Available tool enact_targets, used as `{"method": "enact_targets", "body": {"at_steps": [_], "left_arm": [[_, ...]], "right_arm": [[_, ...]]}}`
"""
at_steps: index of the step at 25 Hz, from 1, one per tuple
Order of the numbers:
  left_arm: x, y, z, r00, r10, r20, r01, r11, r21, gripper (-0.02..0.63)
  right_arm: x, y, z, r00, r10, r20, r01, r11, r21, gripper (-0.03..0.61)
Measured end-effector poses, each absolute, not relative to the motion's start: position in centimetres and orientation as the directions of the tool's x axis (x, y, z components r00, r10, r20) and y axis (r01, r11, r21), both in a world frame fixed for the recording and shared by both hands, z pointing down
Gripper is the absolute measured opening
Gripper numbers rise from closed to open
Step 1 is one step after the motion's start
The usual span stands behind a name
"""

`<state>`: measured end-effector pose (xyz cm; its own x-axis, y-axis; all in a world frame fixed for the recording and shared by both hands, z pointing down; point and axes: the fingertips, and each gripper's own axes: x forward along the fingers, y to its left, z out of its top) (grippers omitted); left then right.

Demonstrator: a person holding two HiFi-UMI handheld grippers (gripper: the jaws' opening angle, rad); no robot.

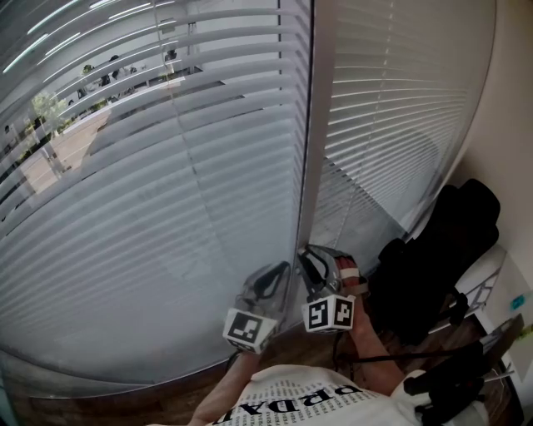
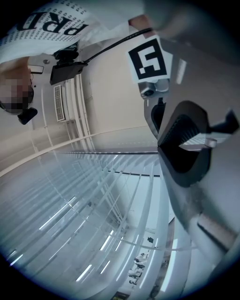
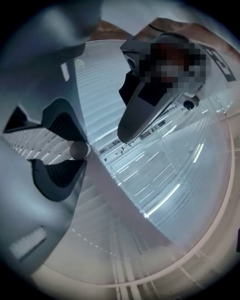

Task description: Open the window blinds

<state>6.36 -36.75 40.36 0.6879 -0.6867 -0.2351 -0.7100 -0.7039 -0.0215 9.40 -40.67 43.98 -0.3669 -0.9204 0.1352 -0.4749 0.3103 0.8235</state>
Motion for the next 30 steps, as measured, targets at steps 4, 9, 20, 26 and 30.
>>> {"method": "enact_targets", "body": {"at_steps": [4, 9, 20, 26, 30], "left_arm": [[6.2, -36.9, 41.0, 0.684, -0.689, -0.237, -0.713, -0.701, -0.021, -0.008], [6.3, -36.8, 40.9, 0.687, -0.688, -0.235, -0.711, -0.703, -0.020, -0.008], [6.3, -36.4, 40.1, 0.693, -0.683, -0.231, -0.705, -0.709, -0.018, -0.008], [6.4, -36.6, 40.1, 0.697, -0.678, -0.234, -0.702, -0.712, -0.025, -0.008], [6.5, -36.5, 40.5, 0.698, -0.679, -0.228, -0.700, -0.713, -0.021, -0.008]], "right_arm": [[9.4, -40.7, 44.5, -0.366, -0.923, 0.122, -0.519, 0.311, 0.796, 0.132], [9.7, -40.8, 44.3, -0.378, -0.917, 0.131, -0.658, 0.365, 0.659, 0.132], [10.2, -40.9, 43.4, -0.427, -0.897, 0.113, -0.870, 0.442, 0.217, 0.130], [10.6, -41.2, 43.6, -0.453, -0.887, 0.091, -0.887, 0.459, 0.056, 0.132], [10.7, -41.1, 44.0, -0.450, -0.889, 0.090, -0.888, 0.456, 0.058, 0.130]]}}
